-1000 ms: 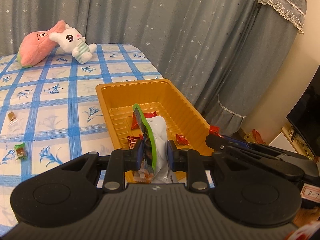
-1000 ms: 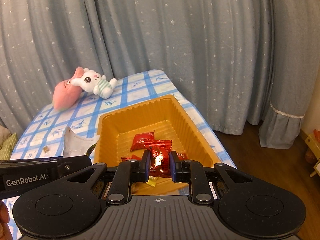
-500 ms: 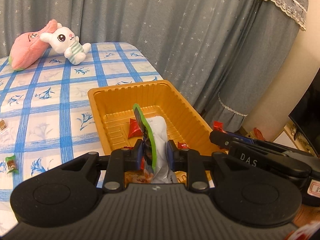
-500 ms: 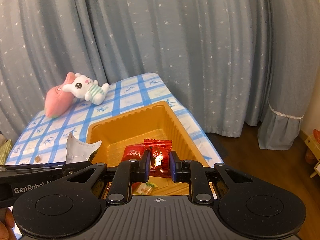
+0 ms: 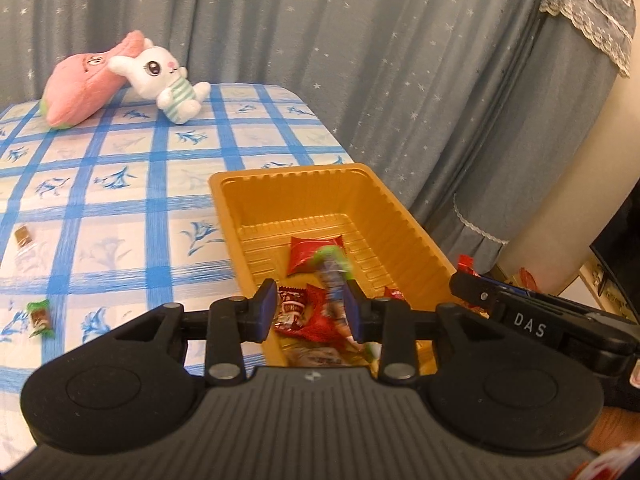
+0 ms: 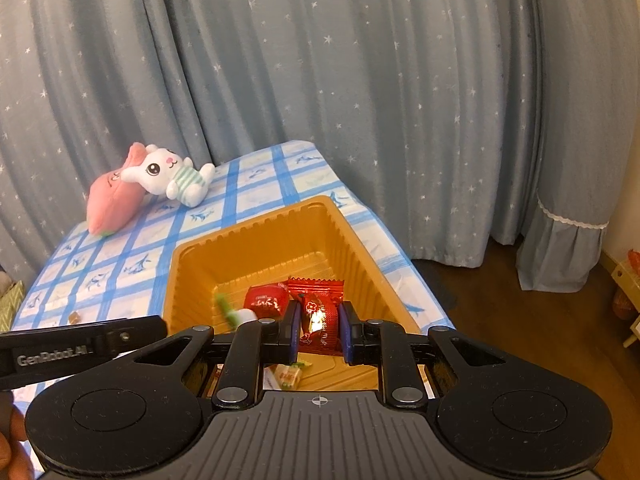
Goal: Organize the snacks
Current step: 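Open both grippers to drop the green snack and red candy into the tray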
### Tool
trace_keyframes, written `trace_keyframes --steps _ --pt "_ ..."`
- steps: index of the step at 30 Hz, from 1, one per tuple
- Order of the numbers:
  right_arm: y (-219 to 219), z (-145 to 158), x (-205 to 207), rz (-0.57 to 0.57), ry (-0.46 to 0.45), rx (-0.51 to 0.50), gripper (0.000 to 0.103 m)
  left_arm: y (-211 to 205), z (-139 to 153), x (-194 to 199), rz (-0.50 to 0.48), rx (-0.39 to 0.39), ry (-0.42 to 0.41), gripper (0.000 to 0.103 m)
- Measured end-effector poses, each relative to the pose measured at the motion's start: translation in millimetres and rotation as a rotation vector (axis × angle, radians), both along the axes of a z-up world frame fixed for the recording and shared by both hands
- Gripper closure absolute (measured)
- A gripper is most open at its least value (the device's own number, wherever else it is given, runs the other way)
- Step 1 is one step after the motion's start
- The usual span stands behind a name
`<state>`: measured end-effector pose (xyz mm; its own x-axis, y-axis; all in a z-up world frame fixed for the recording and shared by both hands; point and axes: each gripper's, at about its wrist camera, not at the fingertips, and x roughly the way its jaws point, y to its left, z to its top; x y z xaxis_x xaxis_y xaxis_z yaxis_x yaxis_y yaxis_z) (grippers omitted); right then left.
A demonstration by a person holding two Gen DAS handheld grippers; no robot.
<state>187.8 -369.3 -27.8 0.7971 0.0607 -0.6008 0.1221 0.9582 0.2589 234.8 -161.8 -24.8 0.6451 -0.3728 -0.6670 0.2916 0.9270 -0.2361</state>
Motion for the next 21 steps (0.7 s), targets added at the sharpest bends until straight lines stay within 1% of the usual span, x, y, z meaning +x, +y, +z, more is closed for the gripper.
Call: trace_keyframes --steps 11,15,16,17,18,19,21 --pt "9 5 7 0.032 -0.015 0.002 0.083 27 6 -11 0.051 -0.029 -0.004 0.070" --pt "9 4 15 0.061 -0.022 0.047 0.082 35 6 -13 0.065 -0.029 -0.006 0.069" --pt "8 4 16 0.064 -0.022 0.062 0.078 37 7 -15 0.069 -0.028 -0.006 0.069" --pt "7 4 16 0.059 -0.024 0.071 0.070 40 7 -17 0.074 -0.027 -0.006 0.067" --pt "6 4 15 0.049 -0.030 0.076 0.047 42 7 -18 0.078 -0.026 -0.005 0.065" --pt "4 5 13 0.036 -0.040 0.081 0.040 45 6 -20 0.082 -0.025 -0.006 0.064" --pt "2 6 9 0.023 -0.044 0.086 0.040 51 6 -24 0.092 -0.018 -0.007 0.059"
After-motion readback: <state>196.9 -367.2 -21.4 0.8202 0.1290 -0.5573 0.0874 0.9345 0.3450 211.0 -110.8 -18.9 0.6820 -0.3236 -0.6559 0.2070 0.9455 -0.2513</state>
